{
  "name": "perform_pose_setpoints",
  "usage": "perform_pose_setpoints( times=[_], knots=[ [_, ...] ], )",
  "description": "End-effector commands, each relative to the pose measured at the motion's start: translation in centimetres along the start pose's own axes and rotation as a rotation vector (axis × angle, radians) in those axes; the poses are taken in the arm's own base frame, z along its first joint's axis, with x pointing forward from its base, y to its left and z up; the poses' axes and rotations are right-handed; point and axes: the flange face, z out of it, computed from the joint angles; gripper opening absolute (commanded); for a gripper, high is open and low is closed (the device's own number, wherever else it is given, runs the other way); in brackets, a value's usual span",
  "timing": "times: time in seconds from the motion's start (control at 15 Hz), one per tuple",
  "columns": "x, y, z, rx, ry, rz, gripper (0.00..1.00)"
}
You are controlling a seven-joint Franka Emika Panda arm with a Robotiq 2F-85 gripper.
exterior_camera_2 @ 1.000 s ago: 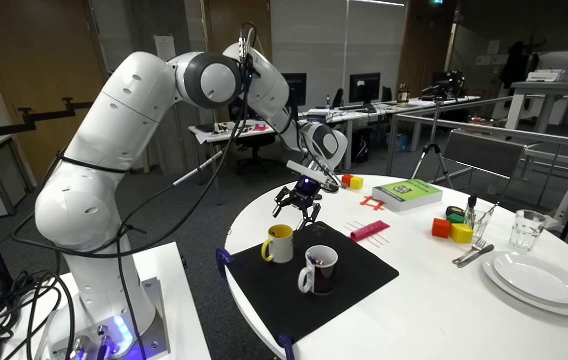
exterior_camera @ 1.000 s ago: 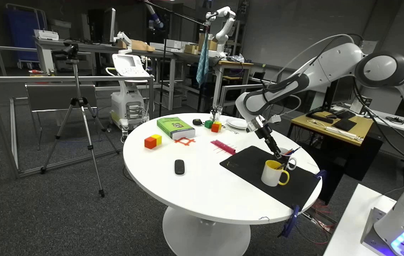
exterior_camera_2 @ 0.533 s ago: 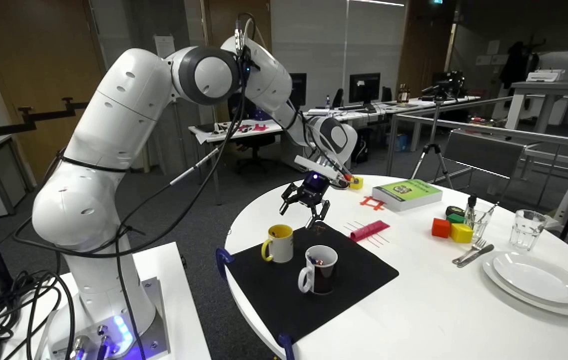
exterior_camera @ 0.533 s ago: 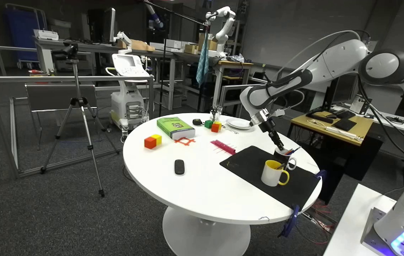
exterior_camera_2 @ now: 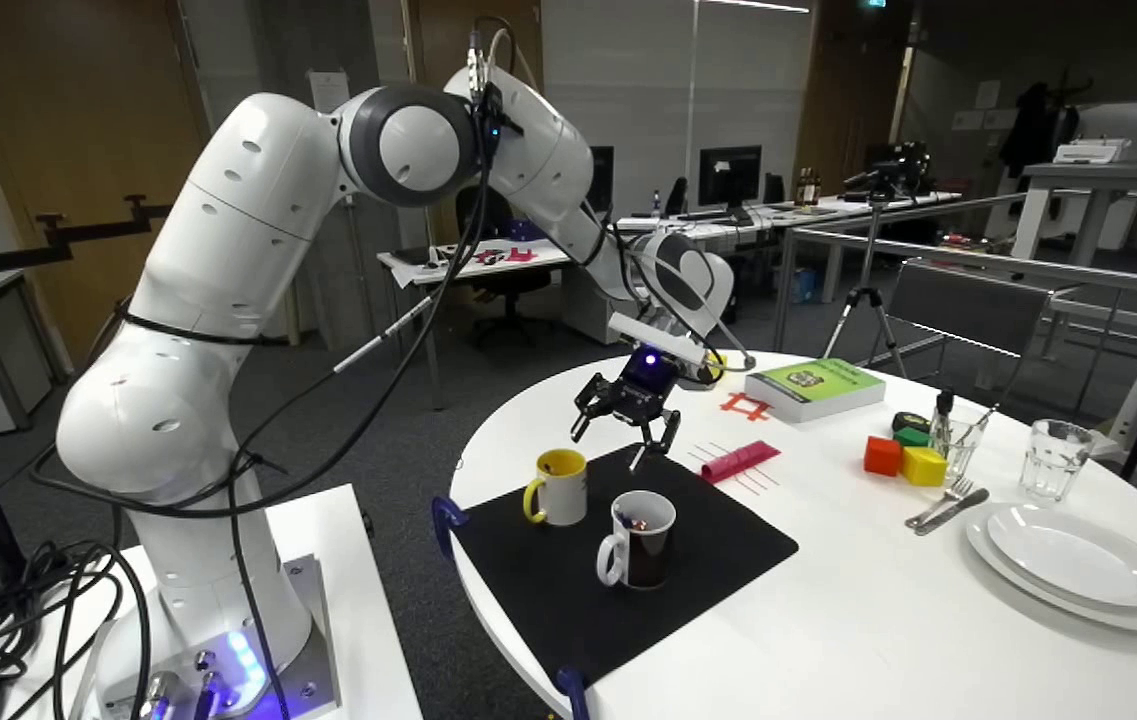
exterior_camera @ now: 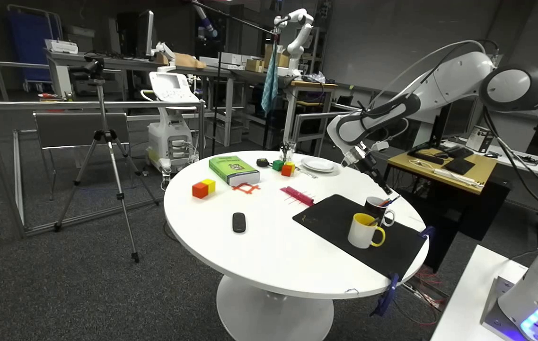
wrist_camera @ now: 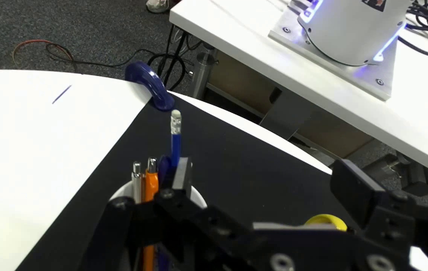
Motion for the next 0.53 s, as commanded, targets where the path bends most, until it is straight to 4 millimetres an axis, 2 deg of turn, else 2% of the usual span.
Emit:
perform_pose_setpoints(
  times=[0.0,0.47],
  knots=[
    [-3.2,0.7,0.6,-0.015,-0.004,0.025,1.0],
    [-5.1,1.9,1.6,0.008,0.033,0.096,1.0]
  ],
)
